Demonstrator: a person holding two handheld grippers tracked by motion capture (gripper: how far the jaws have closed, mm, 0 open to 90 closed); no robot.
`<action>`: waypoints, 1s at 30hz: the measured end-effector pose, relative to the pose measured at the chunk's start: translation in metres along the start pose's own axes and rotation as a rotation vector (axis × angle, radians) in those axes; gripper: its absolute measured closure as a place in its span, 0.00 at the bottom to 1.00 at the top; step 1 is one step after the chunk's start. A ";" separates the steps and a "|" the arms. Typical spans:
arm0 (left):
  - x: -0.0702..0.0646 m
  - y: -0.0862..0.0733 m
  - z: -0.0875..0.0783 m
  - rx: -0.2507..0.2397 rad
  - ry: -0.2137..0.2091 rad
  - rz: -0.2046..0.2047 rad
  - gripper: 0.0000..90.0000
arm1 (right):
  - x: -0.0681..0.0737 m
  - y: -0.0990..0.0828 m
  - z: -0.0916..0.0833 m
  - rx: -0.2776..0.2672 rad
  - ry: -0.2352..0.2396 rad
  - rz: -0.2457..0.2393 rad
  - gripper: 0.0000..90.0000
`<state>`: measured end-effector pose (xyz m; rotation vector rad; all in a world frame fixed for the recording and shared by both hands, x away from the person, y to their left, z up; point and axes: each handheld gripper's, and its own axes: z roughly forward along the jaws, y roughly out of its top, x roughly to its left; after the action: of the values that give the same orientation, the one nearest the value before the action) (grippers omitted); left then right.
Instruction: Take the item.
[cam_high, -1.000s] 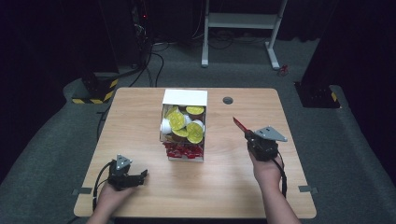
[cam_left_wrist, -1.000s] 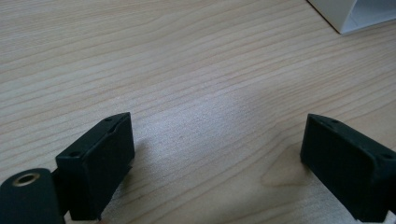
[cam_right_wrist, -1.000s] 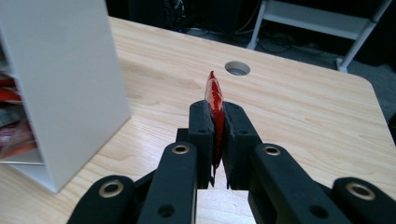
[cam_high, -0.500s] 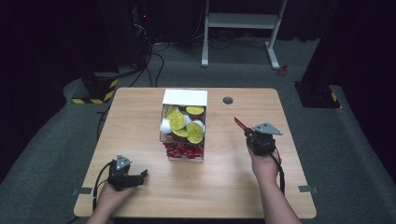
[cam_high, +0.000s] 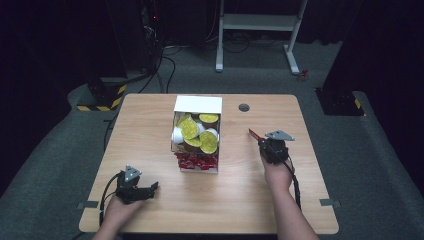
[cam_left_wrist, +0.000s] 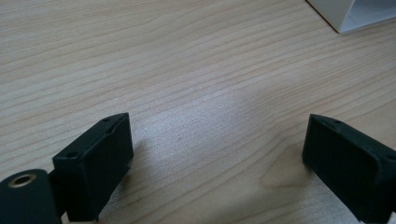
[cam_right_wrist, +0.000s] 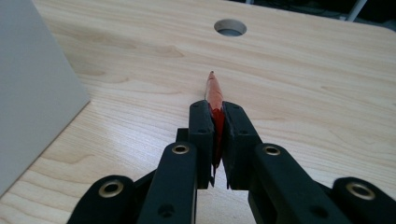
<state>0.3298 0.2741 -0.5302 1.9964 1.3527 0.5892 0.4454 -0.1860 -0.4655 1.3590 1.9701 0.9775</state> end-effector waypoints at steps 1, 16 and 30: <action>0.000 0.000 0.000 0.000 0.000 0.000 0.10 | 0.000 0.000 0.000 0.000 0.000 0.000 0.93; 0.000 0.000 0.000 0.002 -0.004 0.003 0.10 | 0.001 -0.017 0.017 0.079 -0.005 0.022 0.92; 0.000 0.000 0.000 0.000 -0.003 0.002 0.10 | 0.009 -0.028 0.025 0.122 0.008 0.007 0.90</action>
<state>0.3299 0.2743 -0.5302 1.9988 1.3487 0.5867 0.4463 -0.1774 -0.5035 1.4307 2.0609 0.8796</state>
